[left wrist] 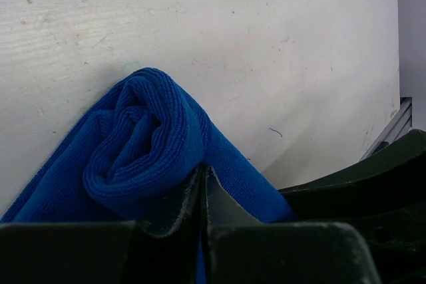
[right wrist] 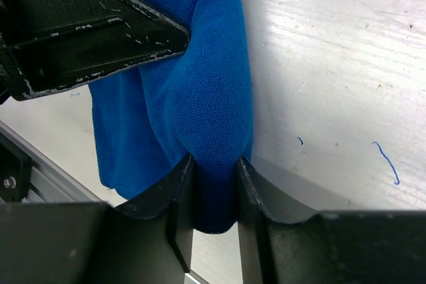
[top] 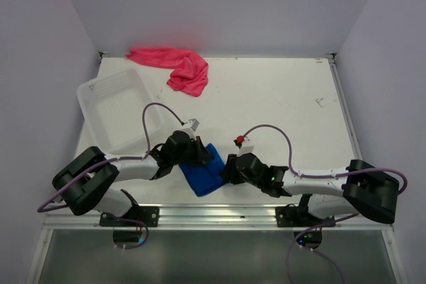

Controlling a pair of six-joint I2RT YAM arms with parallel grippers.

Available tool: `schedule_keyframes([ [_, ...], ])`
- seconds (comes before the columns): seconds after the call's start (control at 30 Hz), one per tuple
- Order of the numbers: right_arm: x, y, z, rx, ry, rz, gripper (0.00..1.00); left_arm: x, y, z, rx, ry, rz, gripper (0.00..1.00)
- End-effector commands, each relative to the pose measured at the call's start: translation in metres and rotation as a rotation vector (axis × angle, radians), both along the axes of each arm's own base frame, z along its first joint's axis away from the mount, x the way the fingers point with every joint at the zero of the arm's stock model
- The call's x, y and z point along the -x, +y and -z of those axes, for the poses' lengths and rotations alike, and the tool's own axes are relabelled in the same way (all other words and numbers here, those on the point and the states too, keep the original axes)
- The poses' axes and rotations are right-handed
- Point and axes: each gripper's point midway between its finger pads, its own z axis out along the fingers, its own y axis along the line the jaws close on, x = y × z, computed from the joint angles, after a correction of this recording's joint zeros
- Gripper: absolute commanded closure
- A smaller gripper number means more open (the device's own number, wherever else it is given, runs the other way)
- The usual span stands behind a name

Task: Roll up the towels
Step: Roll the towel

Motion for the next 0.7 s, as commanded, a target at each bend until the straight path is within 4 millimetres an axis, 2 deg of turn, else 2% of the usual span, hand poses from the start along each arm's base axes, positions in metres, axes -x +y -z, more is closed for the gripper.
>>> schedule_keyframes([
  [0.0, 0.000, -0.001, -0.001, 0.010, -0.011, -0.013, 0.73, 0.009, 0.014, 0.018, -0.080, 0.032, -0.002, 0.94],
  [0.07, -0.005, -0.004, -0.009, 0.038, -0.050, -0.018, 0.81, 0.006, 0.012, 0.012, -0.075, 0.023, -0.002, 0.94],
  [0.23, -0.021, -0.030, -0.019, 0.222, -0.139, 0.021, 0.85, -0.010, 0.003, -0.014, -0.070, -0.034, -0.001, 0.93],
  [0.4, -0.025, -0.046, -0.022, 0.305, -0.185, 0.033, 0.87, -0.027, -0.009, -0.056, -0.011, -0.096, -0.002, 0.93],
  [0.47, -0.024, -0.048, -0.020, 0.320, -0.193, 0.038, 0.88, -0.031, -0.012, -0.072, 0.009, -0.120, 0.001, 0.93],
  [0.67, -0.020, -0.046, -0.017, 0.397, -0.247, 0.045, 0.90, -0.037, -0.021, -0.097, 0.053, -0.151, 0.014, 0.93],
])
